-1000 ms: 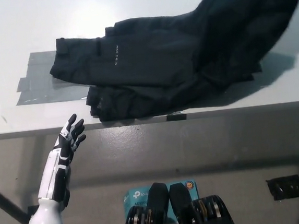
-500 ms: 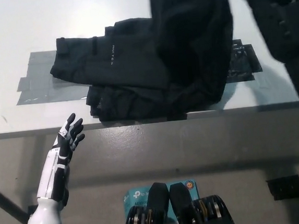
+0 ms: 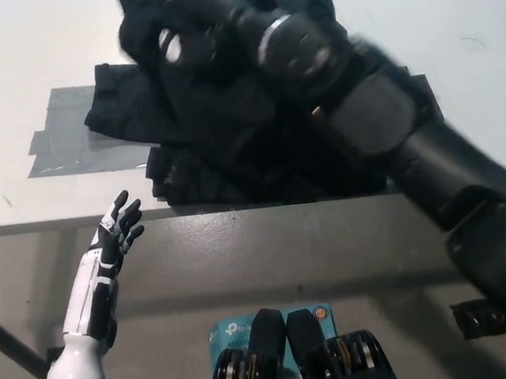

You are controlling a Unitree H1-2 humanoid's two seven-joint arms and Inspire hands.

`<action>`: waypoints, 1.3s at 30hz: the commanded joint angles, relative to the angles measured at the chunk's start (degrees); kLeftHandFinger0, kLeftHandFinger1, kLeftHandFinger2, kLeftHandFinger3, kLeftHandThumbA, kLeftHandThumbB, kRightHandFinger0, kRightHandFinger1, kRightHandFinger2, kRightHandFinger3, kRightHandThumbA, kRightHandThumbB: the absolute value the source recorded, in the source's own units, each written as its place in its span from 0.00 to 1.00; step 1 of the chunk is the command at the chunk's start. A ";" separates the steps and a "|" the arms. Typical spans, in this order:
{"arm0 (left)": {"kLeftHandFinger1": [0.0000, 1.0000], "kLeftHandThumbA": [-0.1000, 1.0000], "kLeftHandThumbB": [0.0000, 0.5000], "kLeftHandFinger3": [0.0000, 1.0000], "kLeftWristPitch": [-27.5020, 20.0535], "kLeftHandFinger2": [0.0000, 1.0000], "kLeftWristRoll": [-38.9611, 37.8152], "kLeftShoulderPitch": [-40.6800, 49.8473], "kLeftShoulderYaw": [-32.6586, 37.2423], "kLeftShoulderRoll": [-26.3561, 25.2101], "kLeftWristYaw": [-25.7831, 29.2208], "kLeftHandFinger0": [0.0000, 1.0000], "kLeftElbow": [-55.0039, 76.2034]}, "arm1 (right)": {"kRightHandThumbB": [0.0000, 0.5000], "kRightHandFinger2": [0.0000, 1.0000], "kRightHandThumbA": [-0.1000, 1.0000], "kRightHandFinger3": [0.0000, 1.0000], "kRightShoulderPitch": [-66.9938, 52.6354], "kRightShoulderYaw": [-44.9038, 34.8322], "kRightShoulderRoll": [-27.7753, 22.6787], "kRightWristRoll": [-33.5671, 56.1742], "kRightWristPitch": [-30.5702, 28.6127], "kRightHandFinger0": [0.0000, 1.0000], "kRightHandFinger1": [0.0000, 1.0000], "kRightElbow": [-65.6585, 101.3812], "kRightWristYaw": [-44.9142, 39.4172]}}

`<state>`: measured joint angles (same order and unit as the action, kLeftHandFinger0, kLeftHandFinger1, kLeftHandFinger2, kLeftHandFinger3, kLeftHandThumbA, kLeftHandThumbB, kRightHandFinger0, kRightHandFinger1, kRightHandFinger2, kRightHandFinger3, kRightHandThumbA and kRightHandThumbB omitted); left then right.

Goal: The robot grabs the right edges of the black jacket on the table, and folds it in half

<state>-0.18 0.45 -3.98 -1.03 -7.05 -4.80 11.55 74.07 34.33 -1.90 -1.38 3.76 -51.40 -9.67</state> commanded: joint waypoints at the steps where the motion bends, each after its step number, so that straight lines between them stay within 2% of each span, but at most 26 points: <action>1: 1.00 1.00 0.35 1.00 -0.65 1.00 -0.63 -1.22 0.26 -1.04 -1.05 1.00 2.26 | 0.42 0.77 0.00 0.79 5.28 0.84 1.81 -7.67 -9.29 0.13 0.48 -4.88 0.74; 2: 1.00 1.00 0.38 1.00 0.43 1.00 -0.43 -1.27 0.33 -1.04 -1.00 1.00 2.57 | 0.46 0.83 0.07 0.89 5.73 1.41 2.34 -8.95 -9.29 0.24 0.56 -7.20 1.55; 3: 1.00 1.00 0.40 1.00 0.71 1.00 -0.18 -1.24 0.44 -1.07 -0.98 1.00 2.85 | 0.57 1.00 0.30 1.00 6.28 1.28 2.57 -8.82 -6.78 0.61 0.85 -8.08 -0.82; 4: 1.00 1.00 0.40 1.00 1.04 1.00 -0.27 -1.23 0.50 -1.05 -1.01 1.00 3.07 | 0.76 1.00 0.55 1.00 6.85 1.03 2.41 -7.73 -6.52 1.00 1.00 -9.05 -5.08; 5: 1.00 1.00 0.40 1.00 1.16 1.00 -0.27 -1.26 0.54 -1.09 -1.03 1.00 3.16 | 0.87 1.00 0.64 1.00 7.22 0.78 2.36 -7.52 -6.65 1.00 1.00 -9.65 -6.95; 6: 1.00 1.00 0.40 1.00 1.29 1.00 -0.26 -1.25 0.60 -1.14 -1.05 1.00 3.26 | 0.91 1.00 0.67 1.00 7.58 0.58 2.24 -7.25 -6.69 1.00 1.00 -10.09 -9.08; 7: 1.00 0.99 0.40 1.00 1.03 1.00 -0.15 -1.31 0.59 -1.12 -0.94 1.00 3.16 | 1.00 1.00 0.76 1.00 8.15 0.89 2.03 -7.79 -6.77 1.00 1.00 -10.64 -10.48; 8: 1.00 1.00 0.38 1.00 0.34 1.00 0.12 -1.44 0.71 -1.22 -0.93 1.00 2.88 | 1.00 1.00 0.82 1.00 8.87 1.22 1.53 -8.58 -4.72 1.00 1.00 -9.67 -11.45; 9: 1.00 1.00 0.38 1.00 0.29 1.00 0.10 -1.51 0.69 -1.37 -1.00 1.00 2.88 | 1.00 1.00 0.83 1.00 9.13 0.97 1.53 -8.87 -4.22 1.00 1.00 -9.57 -11.81; 10: 1.00 1.00 0.36 1.00 0.23 1.00 0.11 -1.73 0.79 -1.57 -1.17 1.00 2.74 | 0.96 1.00 0.87 1.00 9.23 -0.26 1.04 -8.33 -2.99 1.00 1.00 -7.82 -12.06; 11: 1.00 1.00 0.36 1.00 0.21 1.00 0.07 -1.82 0.79 -1.55 -1.19 1.00 2.65 | 0.97 1.00 0.88 1.00 9.34 -0.63 1.01 -8.49 -2.85 1.00 1.00 -7.69 -12.18; 13: 1.00 1.00 0.37 1.00 0.20 1.00 0.30 -1.72 0.75 -1.36 -1.03 1.00 2.54 | 0.95 1.00 1.00 1.00 10.49 -2.63 0.94 -7.59 -2.49 1.00 1.00 -7.87 -12.46; 15: 1.00 1.00 0.35 1.00 0.71 1.00 -0.14 -1.34 0.62 -1.17 -1.10 1.00 2.64 | 0.93 1.00 1.00 1.00 11.75 -5.05 0.97 -6.63 -0.98 1.00 1.00 -6.93 -13.31; 16: 1.00 1.00 0.32 1.00 0.24 1.00 -0.46 -1.15 0.59 -1.16 -1.23 1.00 2.47 | 0.98 1.00 1.00 1.00 12.24 -5.75 0.87 -6.66 -0.64 1.00 1.00 -6.34 -13.75; 18: 1.00 1.00 0.29 1.00 -0.82 1.00 -0.82 -1.03 0.49 -0.98 -1.22 1.00 1.75 | 0.98 1.00 1.00 1.00 13.08 -6.59 0.62 -7.46 -0.98 1.00 1.00 -5.67 -13.66; 20: 1.00 1.00 0.31 1.00 -0.54 1.00 -0.85 -0.79 0.43 -0.81 -1.07 1.00 1.75 | 0.91 1.00 1.00 1.00 13.87 -9.03 0.03 -6.21 -0.43 1.00 1.00 -3.32 -14.04; 22: 1.00 1.00 0.32 1.00 -0.42 1.00 -0.56 -1.22 0.54 -0.75 -1.00 1.00 1.54 | 0.91 1.00 1.00 1.00 14.51 -13.10 -0.80 -3.86 1.07 1.00 1.00 -0.13 -13.69; 23: 1.00 1.00 0.34 1.00 -0.56 1.00 -0.31 -1.33 0.60 -0.91 -1.04 1.00 1.38 | 0.84 1.00 1.00 1.00 15.31 -16.02 -1.27 -0.94 1.87 1.00 1.00 1.20 -15.30; 25: 1.00 1.00 0.36 1.00 -0.36 1.00 -0.73 -1.31 0.82 -1.33 -1.72 1.00 1.28 | 0.95 1.00 1.00 1.00 17.50 -21.06 -2.38 1.77 6.73 1.00 1.00 3.79 -15.94; 27: 1.00 1.00 0.41 1.00 -0.91 1.00 -1.49 -1.46 0.83 -1.73 -2.38 1.00 0.64 | 1.00 1.00 1.00 1.00 20.56 -27.20 -3.48 5.55 12.07 1.00 1.00 6.13 -16.38; 30: 1.00 1.00 0.40 1.00 -1.32 1.00 -1.19 -1.27 1.13 -2.08 -2.85 1.00 0.62 | 1.00 1.00 1.00 1.00 22.48 -30.59 -5.26 6.18 17.22 1.00 1.00 8.60 -16.21; 32: 1.00 1.00 0.38 1.00 -1.58 1.00 -0.61 -1.55 1.46 -1.92 -2.76 1.00 0.49 | 0.99 1.00 0.83 1.00 23.04 -34.37 -6.67 8.63 19.03 1.00 1.00 11.95 -16.33; 34: 1.00 1.00 0.41 1.00 -1.94 1.00 -0.24 -1.66 1.65 -1.79 -2.63 1.00 0.24 | 0.91 1.00 0.88 1.00 22.56 -35.29 -8.29 8.37 20.51 1.00 1.00 16.18 -16.91; 36: 1.00 1.00 0.42 1.00 -1.79 1.00 -0.26 -0.92 1.79 -1.84 -2.82 1.00 0.70 | 0.94 1.00 0.88 1.00 20.60 -37.39 -10.34 9.55 21.27 1.00 1.00 21.69 -16.94; 37: 1.00 1.00 0.41 1.00 -1.77 1.00 -0.39 -0.53 1.81 -1.67 -2.80 1.00 0.81 | 0.99 1.00 0.88 1.00 19.53 -38.09 -11.31 9.74 20.94 1.00 1.00 24.36 -16.99; 39: 1.00 1.00 0.40 1.00 -2.13 1.00 -0.90 0.38 1.49 -1.68 -2.83 1.00 0.94 | 0.99 1.00 0.92 1.00 16.33 -39.94 -13.22 10.42 20.99 1.00 1.00 32.34 -16.27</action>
<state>0.43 0.43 -4.51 0.14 -7.87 -6.59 11.28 90.14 -1.42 -10.24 3.66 19.92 -31.84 -25.34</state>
